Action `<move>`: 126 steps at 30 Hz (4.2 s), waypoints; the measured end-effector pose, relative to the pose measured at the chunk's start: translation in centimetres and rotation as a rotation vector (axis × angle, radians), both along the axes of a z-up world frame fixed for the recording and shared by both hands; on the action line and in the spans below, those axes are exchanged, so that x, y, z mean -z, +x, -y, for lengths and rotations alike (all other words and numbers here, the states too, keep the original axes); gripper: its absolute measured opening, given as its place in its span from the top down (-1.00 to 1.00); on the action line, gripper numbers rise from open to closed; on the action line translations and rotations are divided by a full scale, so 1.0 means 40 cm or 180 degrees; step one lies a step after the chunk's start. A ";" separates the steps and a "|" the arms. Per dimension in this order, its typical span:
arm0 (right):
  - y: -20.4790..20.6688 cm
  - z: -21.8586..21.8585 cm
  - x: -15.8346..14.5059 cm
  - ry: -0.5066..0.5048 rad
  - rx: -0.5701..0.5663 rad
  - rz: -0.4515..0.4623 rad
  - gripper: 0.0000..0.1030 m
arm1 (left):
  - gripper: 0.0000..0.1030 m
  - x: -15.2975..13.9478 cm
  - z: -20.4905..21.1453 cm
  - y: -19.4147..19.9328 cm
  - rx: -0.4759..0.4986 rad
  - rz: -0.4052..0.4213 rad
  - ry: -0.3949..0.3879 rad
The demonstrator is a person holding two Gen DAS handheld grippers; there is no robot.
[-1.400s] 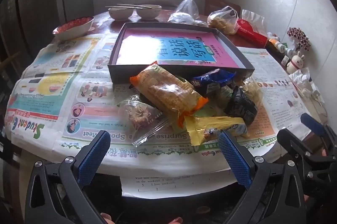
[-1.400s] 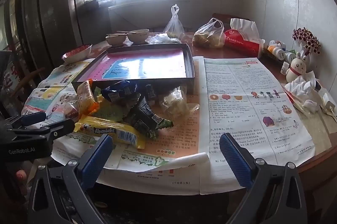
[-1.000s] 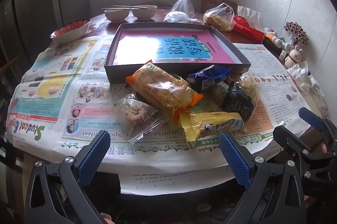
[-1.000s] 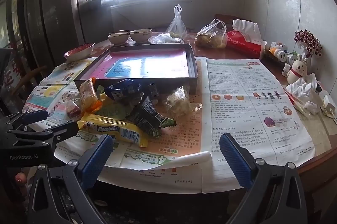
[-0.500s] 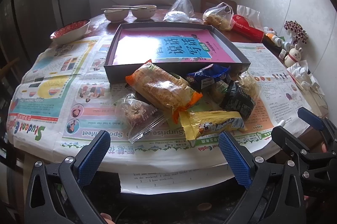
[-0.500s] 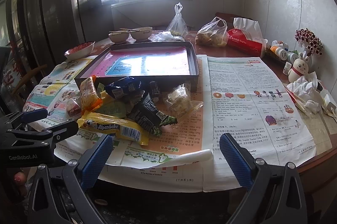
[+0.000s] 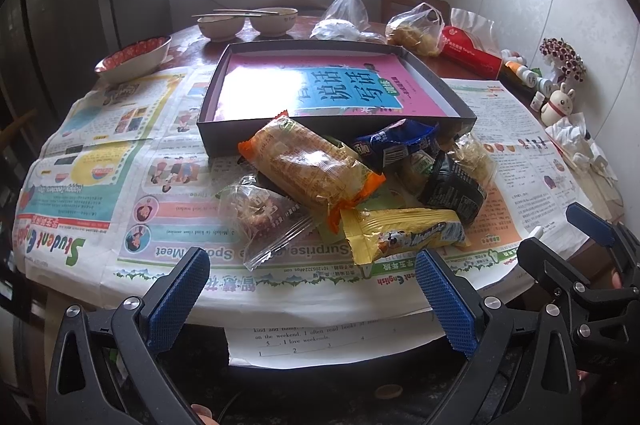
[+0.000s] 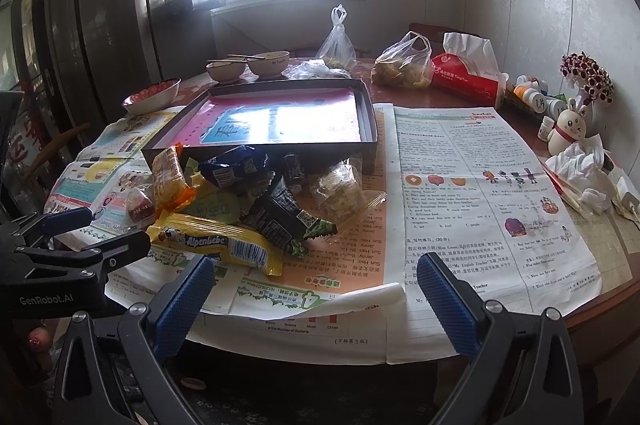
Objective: Organize snacks
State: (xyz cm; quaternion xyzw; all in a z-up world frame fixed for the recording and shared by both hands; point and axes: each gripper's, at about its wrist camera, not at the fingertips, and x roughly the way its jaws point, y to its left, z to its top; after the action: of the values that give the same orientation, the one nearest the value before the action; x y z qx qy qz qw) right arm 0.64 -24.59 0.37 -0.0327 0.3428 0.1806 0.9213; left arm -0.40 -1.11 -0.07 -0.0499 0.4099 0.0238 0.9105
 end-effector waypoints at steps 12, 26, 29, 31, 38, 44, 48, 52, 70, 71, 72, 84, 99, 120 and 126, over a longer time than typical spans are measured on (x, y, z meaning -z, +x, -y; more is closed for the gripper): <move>0.001 0.000 0.004 0.0007 -0.0001 -0.0004 -0.98 | -0.98 0.004 -0.002 0.001 -0.0005 -0.0011 0.0001; 0.006 -0.002 0.009 0.0010 -0.0005 -0.0016 -0.98 | -0.98 0.008 -0.004 0.004 -0.0013 -0.0024 -0.0002; 0.007 -0.002 0.009 0.0014 -0.0007 -0.0016 -0.98 | -0.98 0.010 -0.004 0.006 -0.0019 -0.0029 -0.0008; 0.011 -0.004 0.010 0.0011 -0.0011 -0.0014 -0.98 | -0.98 0.012 -0.007 0.007 -0.0022 -0.0040 -0.0022; 0.027 -0.007 0.013 0.0014 -0.0039 -0.0049 -0.98 | -0.98 0.016 -0.035 0.013 -0.0088 -0.0085 -0.0103; 0.024 -0.035 0.013 -0.0031 -0.0242 -0.0014 -0.98 | -0.98 0.021 -0.083 0.019 -0.0209 -0.0133 -0.0176; 0.015 -0.073 0.013 -0.0141 -0.0430 0.0055 -0.98 | -0.98 0.027 -0.118 0.024 -0.0288 -0.0167 -0.0215; 0.006 -0.119 0.018 -0.0376 -0.0613 0.0199 -0.97 | -0.98 0.035 -0.149 0.042 -0.0349 -0.0234 -0.0267; 0.033 -0.267 0.074 -0.1132 -0.1246 0.0473 -0.45 | -0.79 0.082 -0.180 0.132 -0.0281 -0.0455 -0.0446; 0.037 -0.272 0.078 -0.1156 -0.1270 0.0475 -0.42 | -0.66 0.083 -0.180 0.133 -0.0272 -0.0455 -0.0457; 0.039 -0.276 0.081 -0.1169 -0.1283 0.0476 -0.37 | -0.61 0.084 -0.180 0.136 -0.0261 -0.0459 -0.0470; 0.062 -0.294 0.106 -0.1114 -0.1469 0.0360 0.43 | -0.12 0.080 -0.212 0.152 -0.0237 -0.0378 -0.0716; 0.088 -0.227 0.043 -0.0366 -0.1423 0.0233 0.63 | 0.47 0.070 -0.274 0.140 -0.0242 -0.0173 -0.1116; 0.090 -0.202 0.004 -0.0082 -0.1375 0.0271 0.64 | -0.03 0.088 -0.339 0.197 -0.0518 -0.0311 -0.1507; 0.109 -0.187 -0.034 0.0082 -0.1318 0.0298 0.64 | 0.10 0.085 -0.349 0.191 -0.0489 -0.0244 -0.1524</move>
State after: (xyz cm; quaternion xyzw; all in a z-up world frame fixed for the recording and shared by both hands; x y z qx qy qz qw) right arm 5.01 -17.10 1.72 -0.0990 0.2833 0.3688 0.8797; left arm 7.22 12.85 -3.49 -0.2941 0.4331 -0.0029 0.8520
